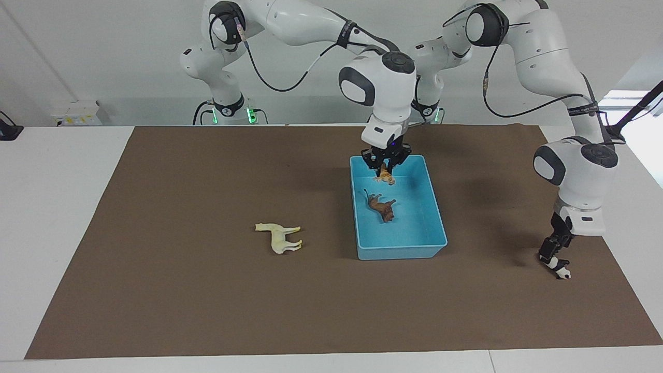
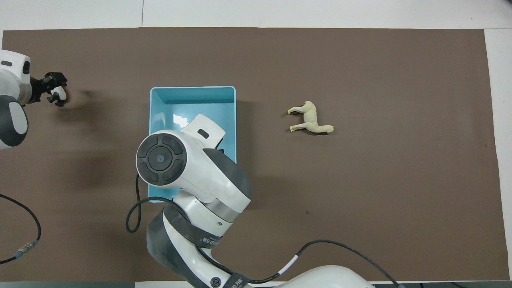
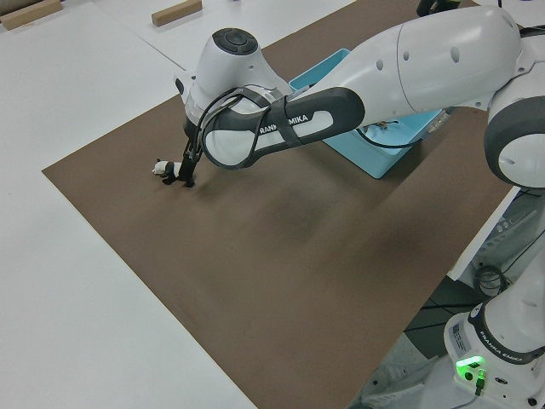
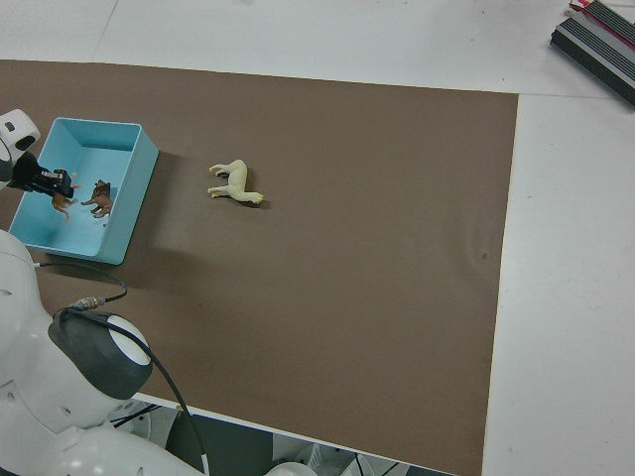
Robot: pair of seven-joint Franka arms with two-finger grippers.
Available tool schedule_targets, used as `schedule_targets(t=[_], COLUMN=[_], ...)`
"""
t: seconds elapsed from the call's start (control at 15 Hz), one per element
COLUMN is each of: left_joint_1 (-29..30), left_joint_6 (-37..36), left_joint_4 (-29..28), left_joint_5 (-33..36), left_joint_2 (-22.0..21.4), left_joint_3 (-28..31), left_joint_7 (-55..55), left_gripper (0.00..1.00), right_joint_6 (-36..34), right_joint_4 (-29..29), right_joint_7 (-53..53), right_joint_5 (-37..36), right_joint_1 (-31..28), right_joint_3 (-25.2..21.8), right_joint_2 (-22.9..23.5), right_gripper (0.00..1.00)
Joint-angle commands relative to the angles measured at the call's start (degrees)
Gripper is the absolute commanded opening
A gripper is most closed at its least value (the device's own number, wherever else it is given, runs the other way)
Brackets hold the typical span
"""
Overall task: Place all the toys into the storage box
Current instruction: 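Lower the tiger into the box with the right gripper while the left gripper grasps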
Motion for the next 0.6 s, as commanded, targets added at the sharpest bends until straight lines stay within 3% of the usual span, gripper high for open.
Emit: schedule_targets(t=[0.0, 0.33, 0.53], left_joint_1=[1.65, 1.65, 1.74], left_joint_6=[0.33, 4.82, 7.52], left_joint_4=[1.48, 0.86, -2.38], left_joint_5=[1.16, 0.64, 0.63], left_joint_2=[1.97, 3.47, 3.21], left_joint_3=[-0.44, -0.44, -0.44], left_joint_7=[4.34, 4.36, 4.27], left_gripper=[1.00, 1.00, 1.00], right_joint_6=[-0.37, -9.69, -10.92], right_joint_4=[-0.36, 2.02, -0.17], right_joint_7=[6.44, 6.39, -11.31], right_joint_5=[0.88, 0.36, -0.17], right_joint_1=[0.15, -2.38, -9.58], right_joint_3=[0.00, -1.66, -2.63], right_joint_2=[-0.91, -2.22, -4.07], right_gripper=[1.00, 1.00, 1.00])
